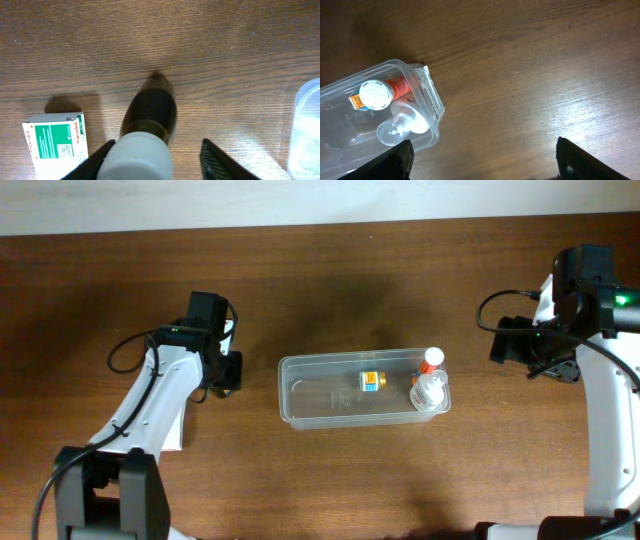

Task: Pack container
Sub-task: 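Grasp the dark bottle with white cap with the left gripper, then place the dark bottle into the container and withdraw the left gripper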

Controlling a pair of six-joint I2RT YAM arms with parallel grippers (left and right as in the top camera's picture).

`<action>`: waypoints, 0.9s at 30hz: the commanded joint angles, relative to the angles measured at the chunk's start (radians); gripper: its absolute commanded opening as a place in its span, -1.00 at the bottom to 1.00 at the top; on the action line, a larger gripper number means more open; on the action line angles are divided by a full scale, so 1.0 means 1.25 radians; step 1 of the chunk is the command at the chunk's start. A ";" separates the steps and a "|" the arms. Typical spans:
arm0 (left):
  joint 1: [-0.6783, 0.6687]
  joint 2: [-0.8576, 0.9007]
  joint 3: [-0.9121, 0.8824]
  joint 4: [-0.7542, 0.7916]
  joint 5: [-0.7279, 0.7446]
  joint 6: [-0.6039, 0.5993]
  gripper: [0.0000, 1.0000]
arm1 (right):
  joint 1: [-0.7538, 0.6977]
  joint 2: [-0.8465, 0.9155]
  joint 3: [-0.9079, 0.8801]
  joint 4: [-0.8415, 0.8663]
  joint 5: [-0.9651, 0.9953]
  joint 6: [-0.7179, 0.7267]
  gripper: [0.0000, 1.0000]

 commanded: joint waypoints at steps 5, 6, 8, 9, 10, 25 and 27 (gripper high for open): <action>-0.002 0.006 0.012 0.002 -0.034 0.003 -0.13 | -0.002 0.006 -0.005 -0.002 -0.008 -0.003 0.64; -0.002 0.006 0.012 0.002 -0.043 0.003 -0.13 | -0.002 0.006 -0.005 -0.002 -0.008 -0.003 0.64; -0.002 0.006 0.012 0.002 -0.048 0.003 -0.15 | -0.002 0.006 -0.005 -0.002 -0.008 -0.003 0.64; -0.002 0.006 0.012 0.002 -0.049 0.003 -0.16 | -0.002 0.006 -0.005 -0.002 -0.008 -0.003 0.64; -0.002 0.006 0.012 0.003 -0.049 0.003 -0.21 | -0.002 0.006 -0.005 -0.002 -0.008 -0.003 0.64; -0.002 0.006 0.012 0.031 -0.054 0.003 -0.58 | -0.002 0.006 -0.005 -0.003 -0.008 -0.003 0.64; -0.002 0.005 0.012 0.031 -0.054 0.003 -0.63 | -0.002 0.006 -0.005 -0.003 -0.008 -0.003 0.64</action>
